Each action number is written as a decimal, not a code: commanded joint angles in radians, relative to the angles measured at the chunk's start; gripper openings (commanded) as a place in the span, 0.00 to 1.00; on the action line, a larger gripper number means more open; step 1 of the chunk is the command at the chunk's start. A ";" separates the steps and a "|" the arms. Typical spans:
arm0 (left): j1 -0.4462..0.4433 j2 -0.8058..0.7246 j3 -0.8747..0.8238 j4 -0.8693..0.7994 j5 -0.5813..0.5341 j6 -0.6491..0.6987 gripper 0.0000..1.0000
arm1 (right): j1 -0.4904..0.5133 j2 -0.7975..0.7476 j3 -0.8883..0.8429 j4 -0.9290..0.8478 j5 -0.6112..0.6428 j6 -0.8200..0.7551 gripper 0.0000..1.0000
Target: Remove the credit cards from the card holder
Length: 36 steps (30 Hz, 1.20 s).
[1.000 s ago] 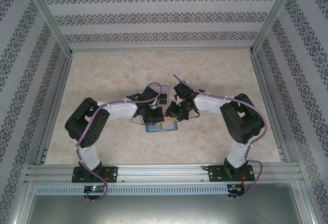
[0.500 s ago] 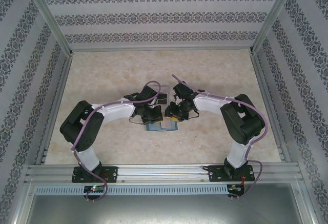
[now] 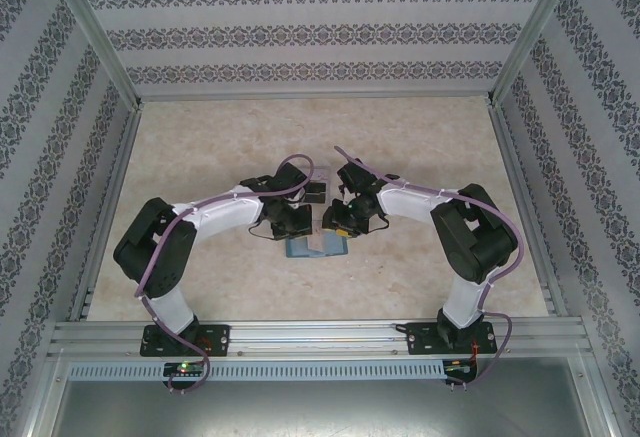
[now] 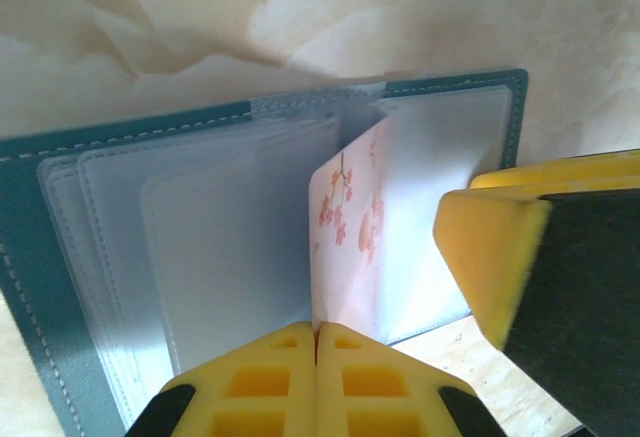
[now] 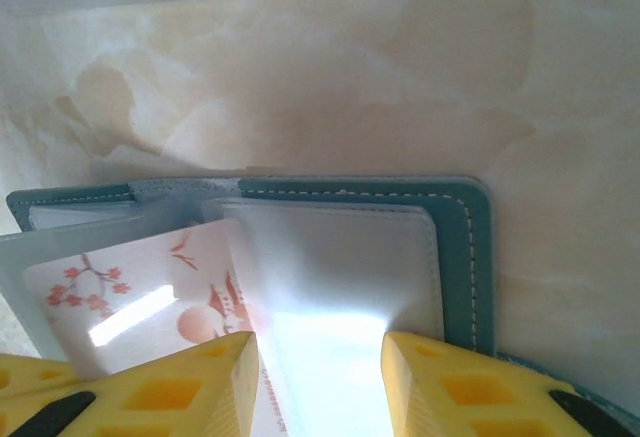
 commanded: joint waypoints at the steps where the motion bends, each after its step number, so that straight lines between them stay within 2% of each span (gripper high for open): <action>1: -0.007 -0.009 0.045 -0.124 -0.053 0.049 0.01 | 0.004 0.011 0.004 -0.075 0.055 -0.012 0.39; 8: -0.035 0.037 0.102 -0.161 -0.049 0.063 0.03 | 0.009 0.015 0.004 -0.072 0.049 -0.010 0.39; 25: -0.057 0.121 0.138 -0.112 0.002 0.048 0.11 | 0.013 0.017 0.006 -0.072 0.046 -0.011 0.39; 36: -0.057 0.060 0.149 -0.153 -0.038 0.059 0.02 | 0.014 -0.001 0.018 -0.082 0.049 -0.011 0.39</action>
